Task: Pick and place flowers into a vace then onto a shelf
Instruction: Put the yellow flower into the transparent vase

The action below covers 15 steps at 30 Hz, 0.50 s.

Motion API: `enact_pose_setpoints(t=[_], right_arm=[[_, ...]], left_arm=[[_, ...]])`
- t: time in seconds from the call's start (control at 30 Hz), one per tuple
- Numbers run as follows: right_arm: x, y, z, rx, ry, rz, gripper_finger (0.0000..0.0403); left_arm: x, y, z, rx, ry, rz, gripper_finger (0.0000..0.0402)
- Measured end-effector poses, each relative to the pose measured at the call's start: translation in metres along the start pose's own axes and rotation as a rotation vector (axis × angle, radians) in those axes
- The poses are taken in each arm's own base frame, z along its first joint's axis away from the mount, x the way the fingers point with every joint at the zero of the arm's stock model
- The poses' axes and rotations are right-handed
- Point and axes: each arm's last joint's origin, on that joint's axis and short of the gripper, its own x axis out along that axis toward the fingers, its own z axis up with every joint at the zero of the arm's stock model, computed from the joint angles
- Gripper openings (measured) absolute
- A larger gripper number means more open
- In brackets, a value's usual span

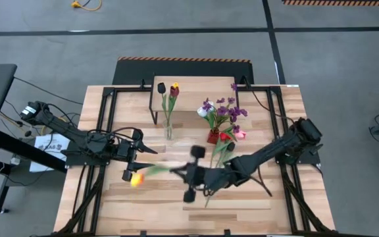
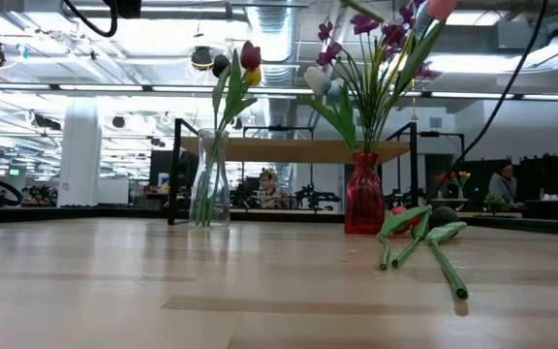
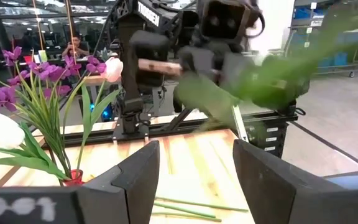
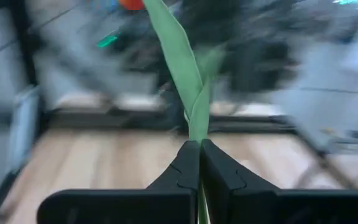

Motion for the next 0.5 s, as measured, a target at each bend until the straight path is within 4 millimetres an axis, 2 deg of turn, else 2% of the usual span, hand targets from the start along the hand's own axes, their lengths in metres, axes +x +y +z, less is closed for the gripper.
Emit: enact_pose_setpoints(t=[0.07, 0.2, 0.37, 0.5], right_arm=[[-0.011, 0.011, -0.001, 0.044, -0.061, -0.071, 0.0], [-0.033, 0.035, -0.017, 0.099, -0.193, -0.112, 0.0], [-0.045, 0.023, -0.047, 0.232, -0.351, -0.152, 0.0], [-0.045, 0.006, -0.065, 0.288, -0.441, -0.109, 0.0]], left_arm=[[0.0, 0.0, 0.0, 0.0, 0.0, 0.0, 0.0194], [0.0, 0.0, 0.0, -0.001, -0.002, 0.0, 0.0194], [0.0, 0.0, 0.001, -0.005, -0.017, 0.0, 0.0194], [0.004, -0.001, 0.001, -0.009, -0.03, -0.002, 0.0194]])
